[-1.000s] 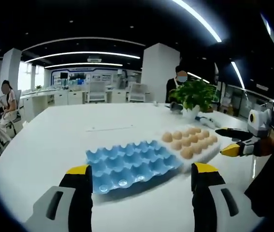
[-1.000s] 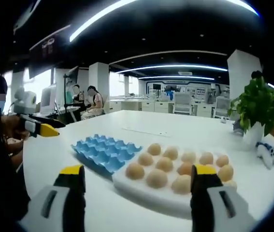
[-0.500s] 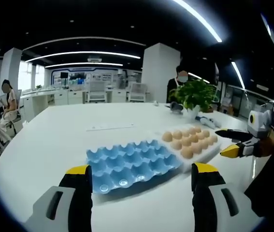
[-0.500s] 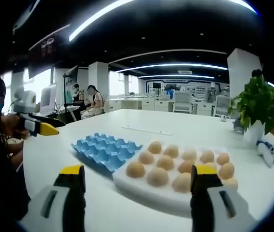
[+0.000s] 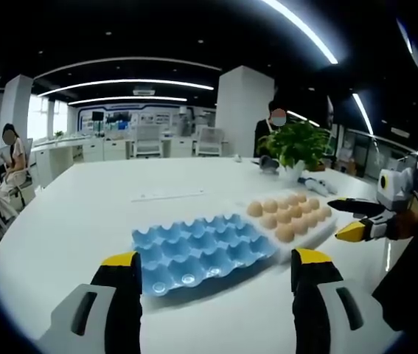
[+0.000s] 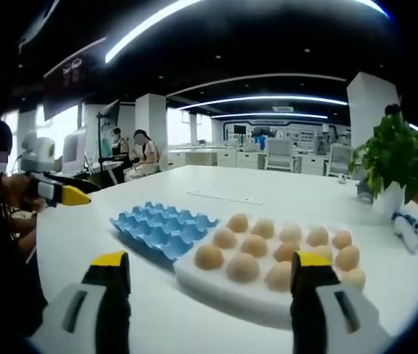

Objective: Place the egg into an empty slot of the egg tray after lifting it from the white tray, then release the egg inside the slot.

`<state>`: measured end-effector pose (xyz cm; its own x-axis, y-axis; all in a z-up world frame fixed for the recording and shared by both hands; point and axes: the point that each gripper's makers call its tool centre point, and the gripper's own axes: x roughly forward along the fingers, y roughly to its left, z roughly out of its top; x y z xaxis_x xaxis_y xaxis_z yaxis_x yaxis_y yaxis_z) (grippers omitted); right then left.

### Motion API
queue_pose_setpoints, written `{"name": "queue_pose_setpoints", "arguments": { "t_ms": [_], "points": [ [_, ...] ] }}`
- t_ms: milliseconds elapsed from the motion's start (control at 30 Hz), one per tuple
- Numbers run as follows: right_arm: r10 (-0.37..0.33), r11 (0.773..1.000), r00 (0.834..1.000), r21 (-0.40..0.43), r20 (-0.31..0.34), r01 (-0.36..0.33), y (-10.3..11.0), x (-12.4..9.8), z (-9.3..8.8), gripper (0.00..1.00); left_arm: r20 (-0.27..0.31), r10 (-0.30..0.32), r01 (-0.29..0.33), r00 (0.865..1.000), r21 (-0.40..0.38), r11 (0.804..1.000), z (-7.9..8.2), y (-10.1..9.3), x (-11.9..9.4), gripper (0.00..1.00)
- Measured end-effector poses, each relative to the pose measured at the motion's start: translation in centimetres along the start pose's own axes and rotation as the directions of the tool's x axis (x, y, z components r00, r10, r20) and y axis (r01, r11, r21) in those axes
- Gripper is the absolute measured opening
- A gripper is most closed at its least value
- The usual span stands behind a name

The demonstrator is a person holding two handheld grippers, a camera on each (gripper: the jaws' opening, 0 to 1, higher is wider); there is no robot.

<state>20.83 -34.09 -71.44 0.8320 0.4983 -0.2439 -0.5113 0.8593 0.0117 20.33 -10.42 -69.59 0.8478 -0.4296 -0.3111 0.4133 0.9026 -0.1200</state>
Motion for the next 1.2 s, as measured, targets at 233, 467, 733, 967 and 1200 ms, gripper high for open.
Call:
{"name": "queue_pose_setpoints", "arguments": {
  "t_ms": [233, 467, 733, 967, 1200],
  "points": [
    [0.0, 1.0, 1.0, 0.002, -0.01, 0.0, 0.1, -0.2, -0.3, 0.92, -0.005, -0.005, 0.006, 1.0, 0.01, 1.0, -0.2, -0.2, -0.1, 0.82],
    [0.001, 1.0, 1.0, 0.004, -0.013, -0.001, 0.2, -0.1, -0.4, 0.92, -0.005, -0.004, 0.004, 1.0, 0.011, 1.0, -0.2, -0.2, 0.0, 0.83],
    [-0.012, 1.0, 0.999, 0.0, -0.04, 0.012, 0.1, 0.3, -0.8, 0.91, -0.004, -0.004, 0.004, 1.0, 0.016, 1.0, -0.1, 0.0, 0.0, 0.83],
    [-0.011, 1.0, 0.999, -0.003, -0.04, 0.011, 0.0, 0.5, -0.7, 0.89, -0.004, -0.01, 0.01, 1.0, 0.016, 1.0, 0.0, 0.0, 0.1, 0.82],
    [-0.025, 0.999, 0.995, 0.045, -0.092, 0.03, -0.2, 1.2, -1.1, 0.56, -0.003, -0.014, 0.014, 1.0, 0.021, 1.0, 0.1, -0.3, 0.2, 0.82]
  ]
}}
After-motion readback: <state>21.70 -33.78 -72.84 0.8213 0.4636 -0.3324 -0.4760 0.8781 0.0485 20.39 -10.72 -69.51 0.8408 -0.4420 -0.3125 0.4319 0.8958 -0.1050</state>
